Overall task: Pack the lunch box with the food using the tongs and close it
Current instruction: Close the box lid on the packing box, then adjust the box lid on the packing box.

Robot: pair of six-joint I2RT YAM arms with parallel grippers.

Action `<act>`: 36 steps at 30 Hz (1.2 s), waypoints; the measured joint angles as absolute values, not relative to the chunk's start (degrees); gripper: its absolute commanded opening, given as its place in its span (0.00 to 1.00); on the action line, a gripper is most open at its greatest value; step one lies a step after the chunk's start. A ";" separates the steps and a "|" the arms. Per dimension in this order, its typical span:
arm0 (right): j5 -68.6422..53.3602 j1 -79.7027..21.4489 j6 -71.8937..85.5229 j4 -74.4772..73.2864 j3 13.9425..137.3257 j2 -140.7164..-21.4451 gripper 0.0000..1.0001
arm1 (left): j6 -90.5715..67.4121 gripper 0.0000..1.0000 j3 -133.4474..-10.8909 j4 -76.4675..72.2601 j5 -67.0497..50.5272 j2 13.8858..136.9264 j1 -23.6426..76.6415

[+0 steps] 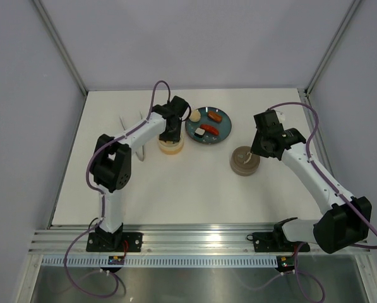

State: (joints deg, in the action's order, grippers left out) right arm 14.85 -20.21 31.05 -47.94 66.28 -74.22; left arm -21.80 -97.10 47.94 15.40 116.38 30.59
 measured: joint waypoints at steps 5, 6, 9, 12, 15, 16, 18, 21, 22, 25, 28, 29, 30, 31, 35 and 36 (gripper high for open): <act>14.68 -19.68 30.61 -47.88 66.28 -76.29 0.24 | -21.78 0.39 -94.61 48.60 16.29 112.71 30.57; 14.48 -19.68 30.46 -47.88 66.26 -76.86 0.24 | -21.78 0.39 -94.41 48.45 16.40 111.83 30.57; 14.33 -19.66 29.87 -47.86 66.35 -78.35 0.22 | -21.78 0.39 -94.30 48.40 16.75 108.77 30.52; 14.13 -19.64 29.19 -47.81 67.61 -79.99 0.22 | -21.80 0.39 -94.30 48.38 17.10 104.68 30.52; 14.00 -19.64 28.71 -47.31 68.95 -81.49 0.21 | -21.82 0.40 -94.30 48.36 17.45 101.65 30.52; 13.93 -19.64 28.67 -46.81 69.10 -82.08 0.21 | -21.82 0.40 -94.30 48.36 17.63 100.55 30.52; 13.74 -19.64 28.67 -45.84 69.08 -83.35 0.21 | -21.82 0.40 -94.32 48.36 17.93 99.39 30.52; 12.80 -19.64 28.69 -43.97 67.68 -84.99 0.21 | -21.82 0.40 -94.32 48.42 18.35 98.72 30.52; 12.60 -19.64 28.71 -43.33 66.85 -85.45 0.21 | -21.82 0.40 -94.32 48.42 18.48 98.72 30.52; 12.82 -19.64 28.60 -42.24 64.40 -87.07 0.20 | -21.82 0.40 -94.08 48.58 18.50 98.72 30.52; 12.47 -19.46 28.67 -40.99 62.39 -89.47 0.18 | -21.89 0.40 -93.69 48.47 18.48 98.72 30.52; 12.49 -19.44 28.60 -40.47 62.61 -89.93 0.18 | -21.89 0.40 -93.47 48.47 18.46 98.72 30.52; 12.53 -19.44 28.71 -39.64 62.61 -89.91 0.18 | -21.91 0.40 -93.17 48.42 18.46 98.72 30.52; 12.49 -19.44 28.69 -39.40 62.57 -90.00 0.18 | -21.91 0.40 -92.95 48.53 18.46 98.72 30.52; 12.51 -19.44 28.69 -39.57 62.57 -89.60 0.18 | -21.91 0.40 -92.75 48.60 18.46 98.72 30.52; 12.51 -19.44 28.69 -40.05 62.63 -89.38 0.18 | -21.91 0.40 -92.75 48.58 18.46 98.72 30.52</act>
